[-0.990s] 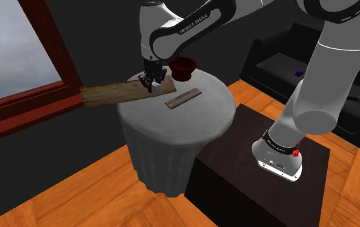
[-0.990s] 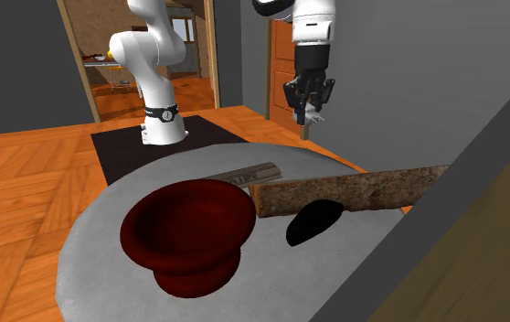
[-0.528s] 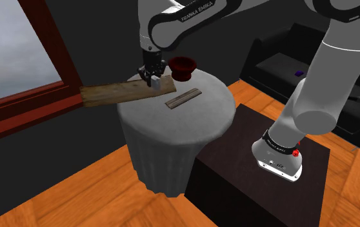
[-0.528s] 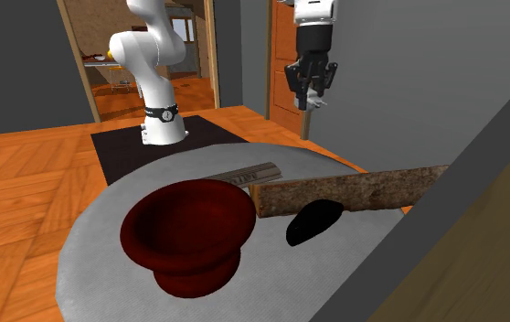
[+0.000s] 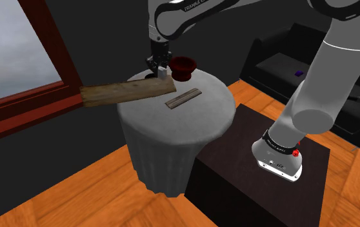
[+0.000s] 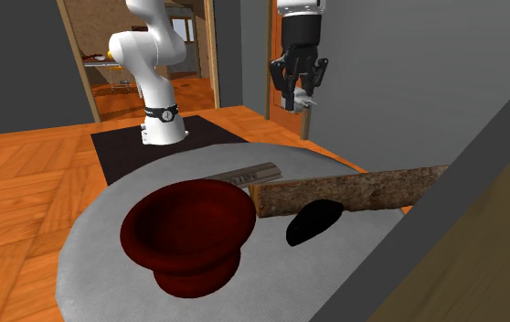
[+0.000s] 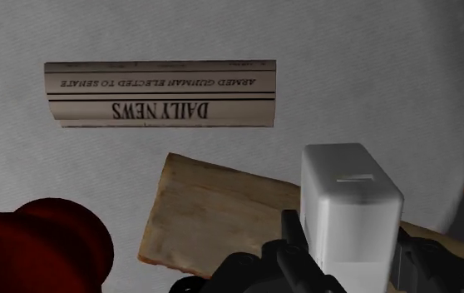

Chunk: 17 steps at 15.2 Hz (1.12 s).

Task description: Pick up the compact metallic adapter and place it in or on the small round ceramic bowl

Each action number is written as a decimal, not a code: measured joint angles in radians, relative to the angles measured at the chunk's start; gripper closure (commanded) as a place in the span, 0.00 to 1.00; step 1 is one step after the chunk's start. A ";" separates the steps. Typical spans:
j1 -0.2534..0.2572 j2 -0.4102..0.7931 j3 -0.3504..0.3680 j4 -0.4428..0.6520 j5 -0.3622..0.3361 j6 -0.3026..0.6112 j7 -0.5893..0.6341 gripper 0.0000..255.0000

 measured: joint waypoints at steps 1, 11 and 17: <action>-0.013 0.007 -0.009 0.007 0.002 0.001 -0.023 1.00; -0.147 0.076 -0.093 0.111 0.028 -0.036 -0.253 1.00; -0.230 0.162 -0.135 0.236 0.046 -0.077 -0.386 1.00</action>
